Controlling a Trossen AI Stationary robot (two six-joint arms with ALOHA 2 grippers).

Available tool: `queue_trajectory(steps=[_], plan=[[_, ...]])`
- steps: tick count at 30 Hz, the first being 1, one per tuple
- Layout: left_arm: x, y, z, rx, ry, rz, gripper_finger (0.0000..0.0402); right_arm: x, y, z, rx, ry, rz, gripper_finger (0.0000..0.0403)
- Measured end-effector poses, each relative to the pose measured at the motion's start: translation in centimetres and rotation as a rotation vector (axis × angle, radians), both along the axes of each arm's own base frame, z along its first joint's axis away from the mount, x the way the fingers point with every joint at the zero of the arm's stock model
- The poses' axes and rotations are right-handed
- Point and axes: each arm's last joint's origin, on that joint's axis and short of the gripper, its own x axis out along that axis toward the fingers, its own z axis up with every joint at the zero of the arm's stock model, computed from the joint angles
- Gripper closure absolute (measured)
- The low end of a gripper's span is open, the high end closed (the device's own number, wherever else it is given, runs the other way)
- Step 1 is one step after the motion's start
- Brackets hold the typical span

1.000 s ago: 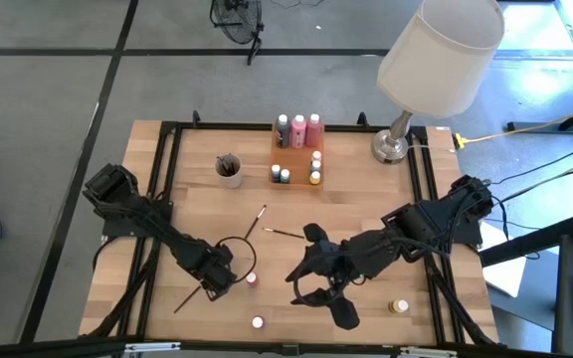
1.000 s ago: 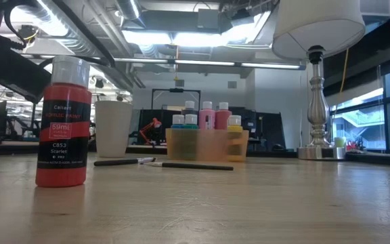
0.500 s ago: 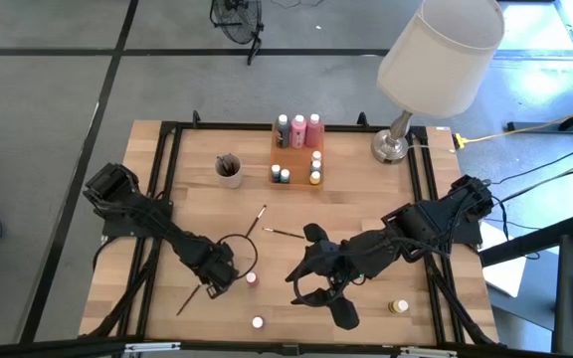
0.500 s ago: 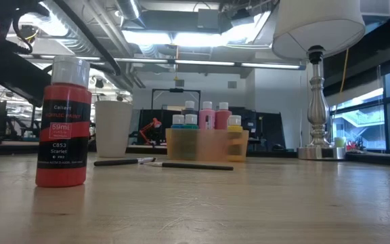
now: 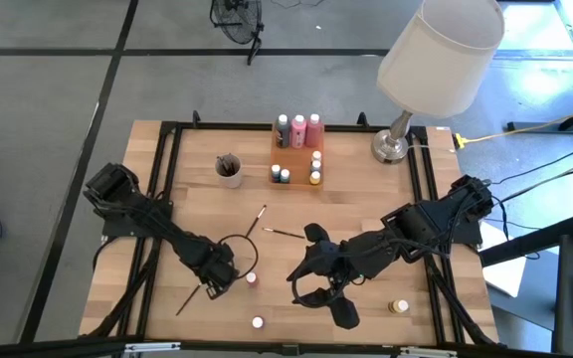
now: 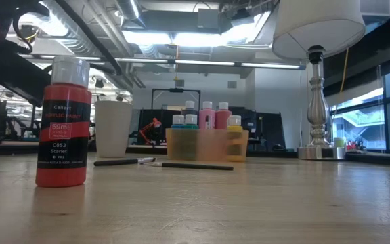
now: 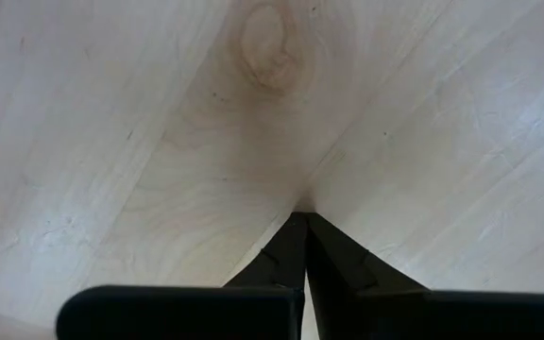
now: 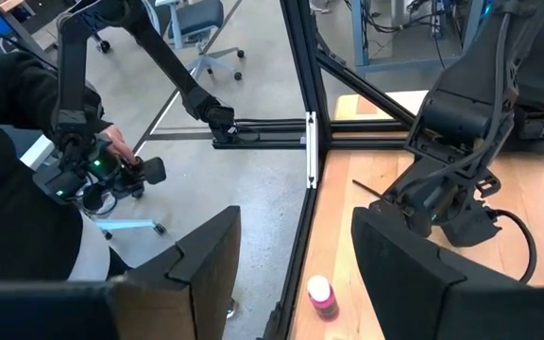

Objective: Pick & Place Paint Supplies
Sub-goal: Put the black paint brush into the white cup

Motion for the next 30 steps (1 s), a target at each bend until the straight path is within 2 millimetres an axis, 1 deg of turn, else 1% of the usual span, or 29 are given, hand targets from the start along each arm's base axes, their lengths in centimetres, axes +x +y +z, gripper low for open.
queue_trajectory(steps=[5,16,19,25,30], plan=[[0.6,-0.4,0.6,0.001,-0.011,-0.023,0.0399,0.0,0.0,0.0,-0.002,0.003,0.001,0.0195],[2.1,-1.3,2.9,-0.010,-0.051,-0.064,0.0399,-0.1,0.0,-0.2,-0.014,0.024,0.004,0.0195],[2.2,-1.2,3.7,0.005,-0.026,-0.063,0.0399,-0.3,0.2,-0.3,-0.018,0.030,0.011,0.0195],[2.9,-0.9,6.2,0.036,-0.001,-0.070,0.0399,-0.9,1.1,-0.3,-0.039,0.018,0.052,0.0195],[3.9,-0.4,9.4,0.075,-0.011,-0.072,0.0399,-1.7,2.3,-0.3,-0.059,0.007,0.101,0.0195]])
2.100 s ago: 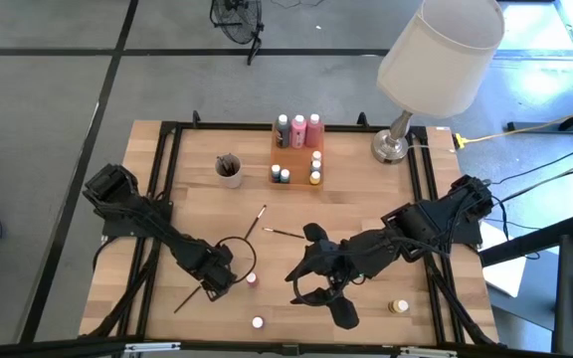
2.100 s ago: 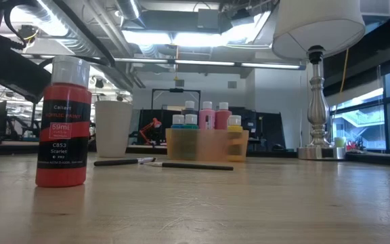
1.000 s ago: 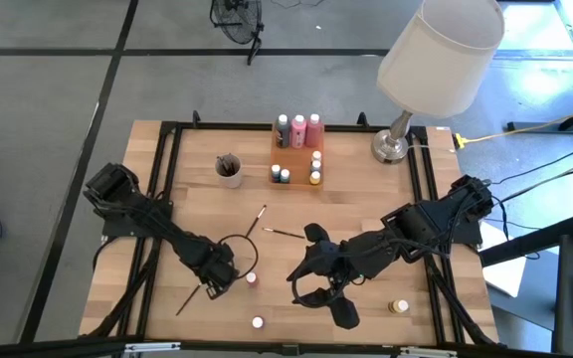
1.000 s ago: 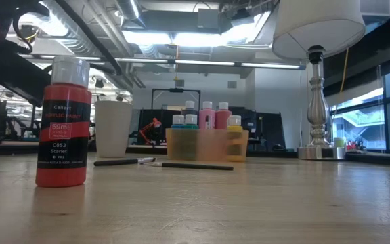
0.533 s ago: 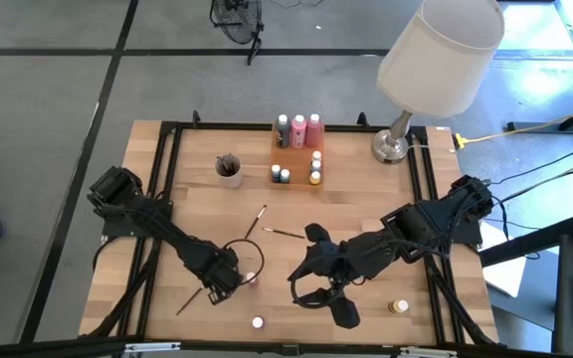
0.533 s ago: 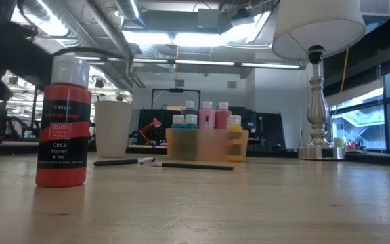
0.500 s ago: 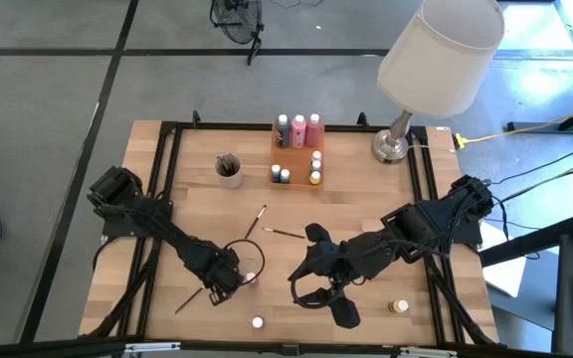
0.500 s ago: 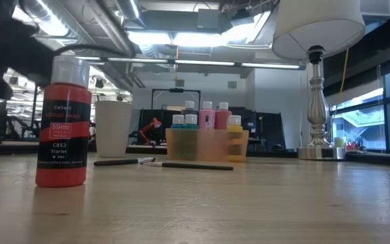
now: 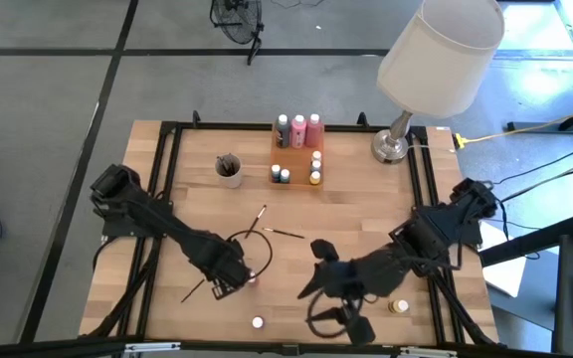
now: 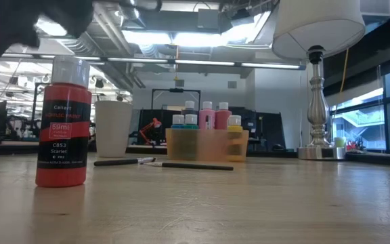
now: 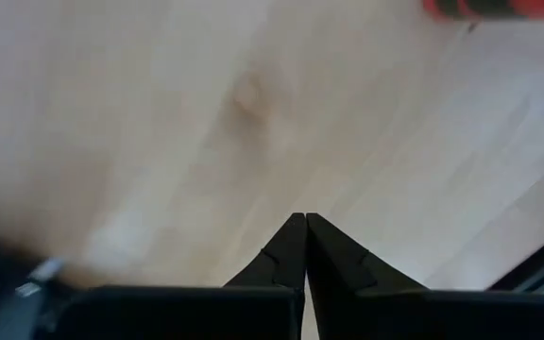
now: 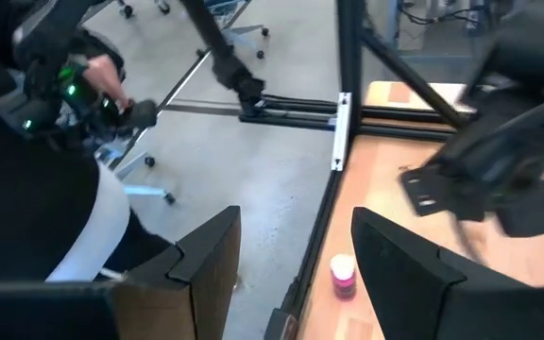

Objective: Pick & Place Paint Supplies
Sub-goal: Put the black paint brush into the white cup

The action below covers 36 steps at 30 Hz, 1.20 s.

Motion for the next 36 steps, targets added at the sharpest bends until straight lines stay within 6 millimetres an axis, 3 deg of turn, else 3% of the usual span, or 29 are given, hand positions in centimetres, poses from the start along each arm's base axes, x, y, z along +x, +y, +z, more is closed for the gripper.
queue_trajectory(steps=[10,17,27,32,36], plan=[[1.1,2.8,7.6,0.154,-0.011,0.045,0.0399,-2.2,2.7,-0.1,-0.035,-0.016,0.109,0.0196],[2.5,5.8,12.8,0.223,-0.226,0.100,0.0399,-3.5,4.0,-0.3,-0.052,0.003,0.155,0.0221],[3.6,11.0,15.2,0.344,-0.311,0.123,0.0399,-4.6,4.5,-0.6,-0.071,0.055,0.174,0.0243],[2.6,13.7,16.5,0.398,-0.336,0.132,0.0399,-5.0,3.9,-0.4,-0.094,0.066,0.153,0.0245],[0.6,15.6,18.3,0.451,-0.387,0.160,0.0399,-4.9,3.0,-0.1,-0.109,0.061,0.107,0.0245]])
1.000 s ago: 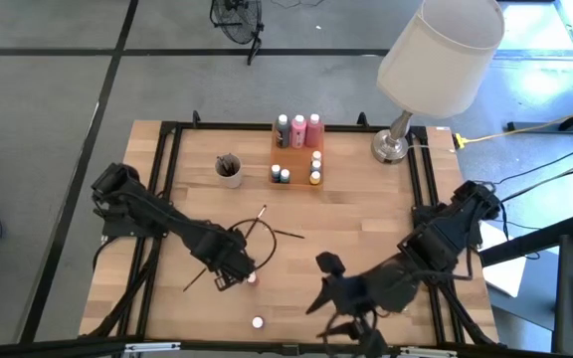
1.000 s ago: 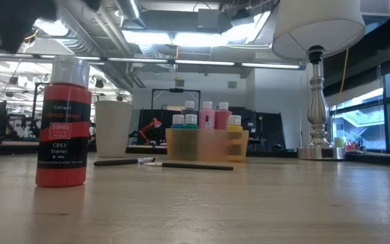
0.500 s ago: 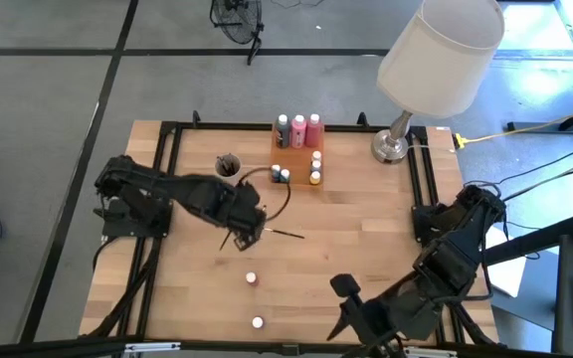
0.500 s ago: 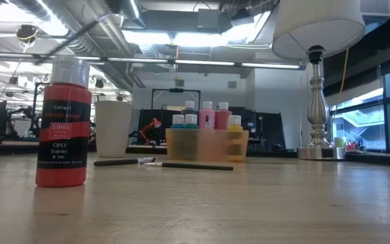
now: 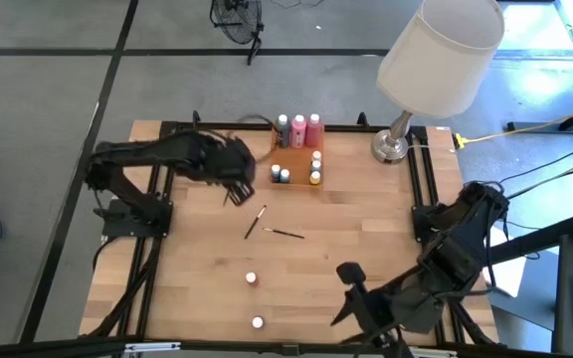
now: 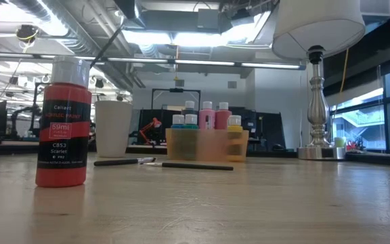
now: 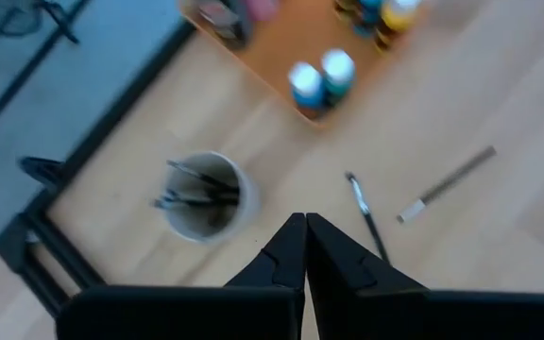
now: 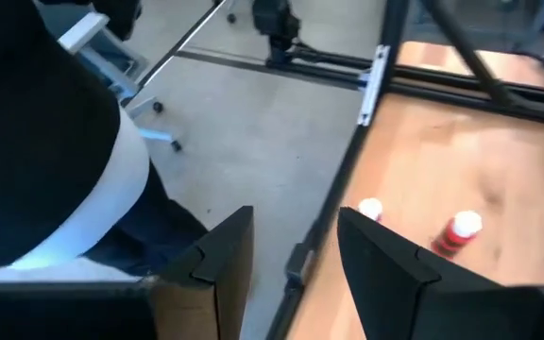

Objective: Pick & Place Paint Supplies
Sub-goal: Put the black paint brush into the white cup

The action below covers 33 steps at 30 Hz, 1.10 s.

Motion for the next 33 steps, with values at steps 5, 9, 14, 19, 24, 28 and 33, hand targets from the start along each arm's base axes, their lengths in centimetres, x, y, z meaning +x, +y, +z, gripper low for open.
queue_trajectory(steps=[5,9,14,19,24,28,33], plan=[[-2.4,2.3,2.4,0.066,-0.121,0.035,0.0399,-0.3,-1.9,1.0,-0.015,-0.012,-0.067,0.0245],[-2.8,3.8,3.7,0.146,-0.213,0.016,0.0399,0.1,-3.0,0.9,-0.069,-0.017,-0.104,0.0245],[-2.8,5.2,3.8,0.247,-0.158,0.000,0.0399,0.3,-4.7,1.3,-0.094,-0.010,-0.136,0.0245],[-3.1,5.2,4.1,0.318,-0.135,0.009,0.0399,0.1,-5.4,1.3,-0.126,0.002,-0.137,0.0245],[-4.2,5.3,4.8,0.328,-0.171,0.015,0.0399,0.0,-5.8,1.3,-0.138,0.013,-0.141,0.0245],[-4.5,5.5,5.2,0.322,-0.198,0.004,0.0399,-0.3,-6.0,1.5,-0.137,0.011,-0.140,0.0245],[-4.1,5.5,3.9,0.317,-0.220,-0.015,0.0399,-0.3,-6.0,1.6,-0.138,0.008,-0.138,0.0245]])
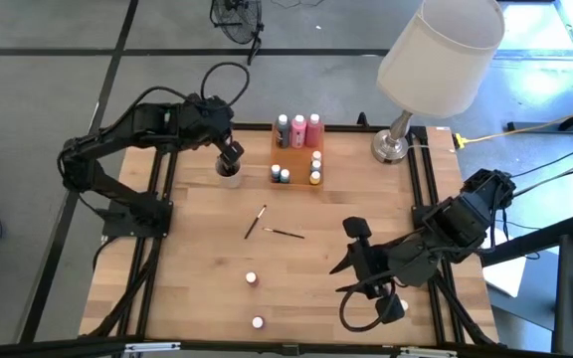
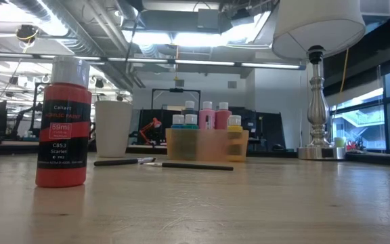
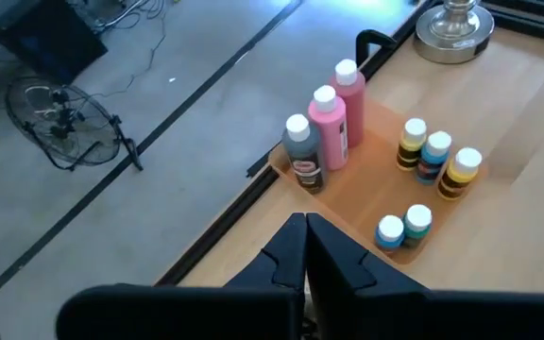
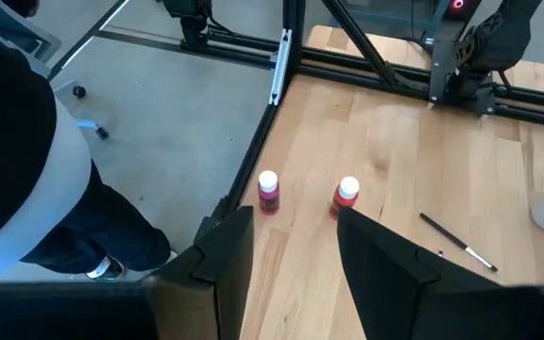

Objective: Pick & Place Paint Supplies
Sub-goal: Put the black paint brush into the white cup

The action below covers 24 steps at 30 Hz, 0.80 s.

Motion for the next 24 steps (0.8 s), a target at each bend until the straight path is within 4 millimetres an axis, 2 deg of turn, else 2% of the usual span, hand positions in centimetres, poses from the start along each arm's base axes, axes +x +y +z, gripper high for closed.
queue_trajectory(steps=[5,9,14,18,24], plan=[[-1.4,-0.3,-2.0,-0.013,-0.036,0.021,0.0399,-0.2,0.2,0.0,0.001,0.000,0.008,0.0245],[-2.7,-0.5,-3.2,-0.006,-0.134,0.019,0.0399,-0.3,0.2,0.1,0.004,-0.001,0.006,0.0245],[-3.8,-0.7,-5.8,0.000,-0.161,0.029,0.0399,-0.1,0.0,0.1,0.008,-0.005,-0.002,0.0245],[-4.1,-0.7,-7.9,0.016,-0.164,0.042,0.0399,0.1,-0.3,0.2,0.010,-0.007,-0.012,0.0245],[-3.9,-0.6,-9.6,0.052,-0.202,0.027,0.0399,0.6,-0.8,0.2,0.013,-0.011,-0.033,0.0245]])
